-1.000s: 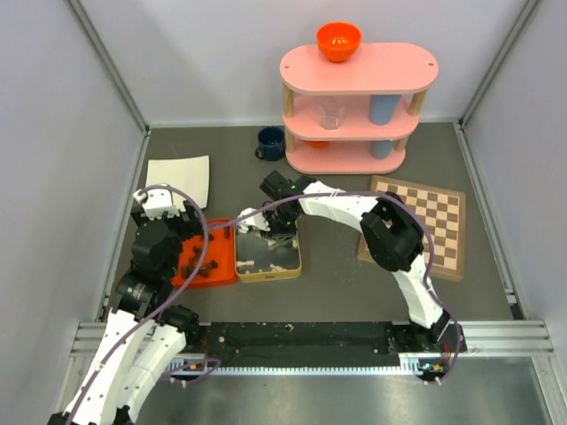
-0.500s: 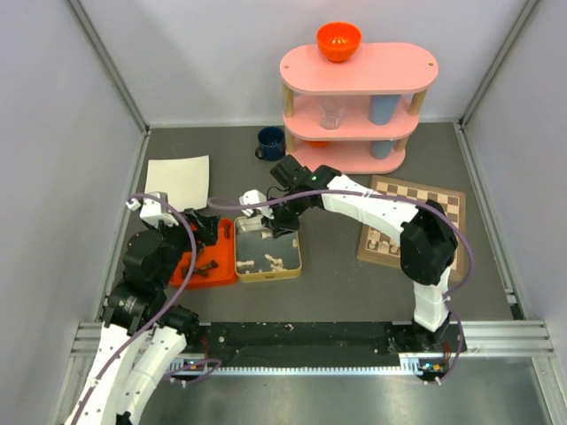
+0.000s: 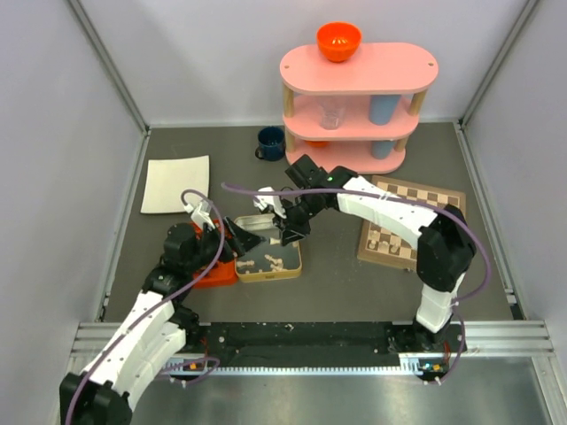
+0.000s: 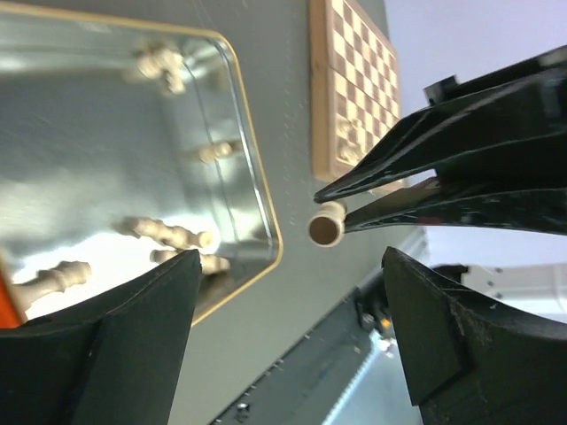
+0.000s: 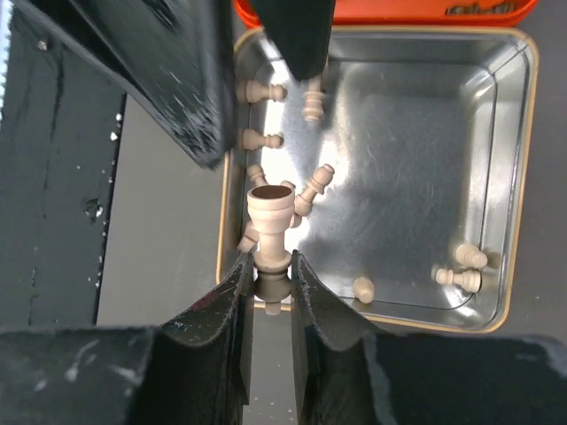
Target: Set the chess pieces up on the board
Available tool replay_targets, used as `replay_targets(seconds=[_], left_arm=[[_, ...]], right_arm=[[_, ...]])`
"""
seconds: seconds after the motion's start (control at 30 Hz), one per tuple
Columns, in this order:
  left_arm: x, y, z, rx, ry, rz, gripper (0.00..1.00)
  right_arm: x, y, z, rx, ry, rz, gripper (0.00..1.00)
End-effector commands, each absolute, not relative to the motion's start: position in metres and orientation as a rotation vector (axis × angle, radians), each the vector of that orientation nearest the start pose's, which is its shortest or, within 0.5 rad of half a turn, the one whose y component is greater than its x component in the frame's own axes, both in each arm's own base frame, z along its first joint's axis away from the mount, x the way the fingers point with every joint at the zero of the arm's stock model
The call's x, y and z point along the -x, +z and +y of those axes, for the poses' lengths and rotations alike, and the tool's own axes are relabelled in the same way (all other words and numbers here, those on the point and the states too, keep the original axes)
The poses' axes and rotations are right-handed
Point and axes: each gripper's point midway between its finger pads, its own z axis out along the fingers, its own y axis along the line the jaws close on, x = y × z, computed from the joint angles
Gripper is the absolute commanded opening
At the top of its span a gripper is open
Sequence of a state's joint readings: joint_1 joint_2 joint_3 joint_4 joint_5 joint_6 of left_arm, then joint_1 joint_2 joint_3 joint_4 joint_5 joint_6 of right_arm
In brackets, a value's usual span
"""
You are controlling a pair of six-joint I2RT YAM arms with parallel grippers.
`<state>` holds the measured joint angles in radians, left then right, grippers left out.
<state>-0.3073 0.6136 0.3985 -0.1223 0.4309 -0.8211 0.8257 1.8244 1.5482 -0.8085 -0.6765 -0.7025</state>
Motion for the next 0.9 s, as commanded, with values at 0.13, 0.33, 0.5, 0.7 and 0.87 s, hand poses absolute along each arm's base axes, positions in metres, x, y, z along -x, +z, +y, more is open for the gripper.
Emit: replay_targets(seconds=[0.13, 0.33, 0.5, 0.7, 0.87], left_arm=[[-0.201, 0.204, -0.211, 0.136, -1.574, 1.91, 0.78], [-0.195, 0.201, -0.219, 0.096, -1.665, 1.924, 0.7], [-0.195, 0.196, -0.22, 0.105, -1.681, 1.942, 0.64], [-0.197, 0.195, -0.221, 0.104, -1.679, 1.947, 0.55], [-0.197, 0.194, -0.221, 0.103, -1.683, 1.957, 0.5]], right_arm=[[-0.198, 0.189, 0.367, 1.883, 1.044, 1.547, 0.02], [-0.198, 0.19, 0.371, 1.877, 1.076, 1.549, 0.03], [-0.199, 0.191, 0.372, 1.874, 1.072, 1.548, 0.03], [-0.196, 0.19, 0.372, 1.876, 1.085, 1.555, 0.03], [-0.193, 0.189, 0.374, 1.885, 1.084, 1.55, 0.03]])
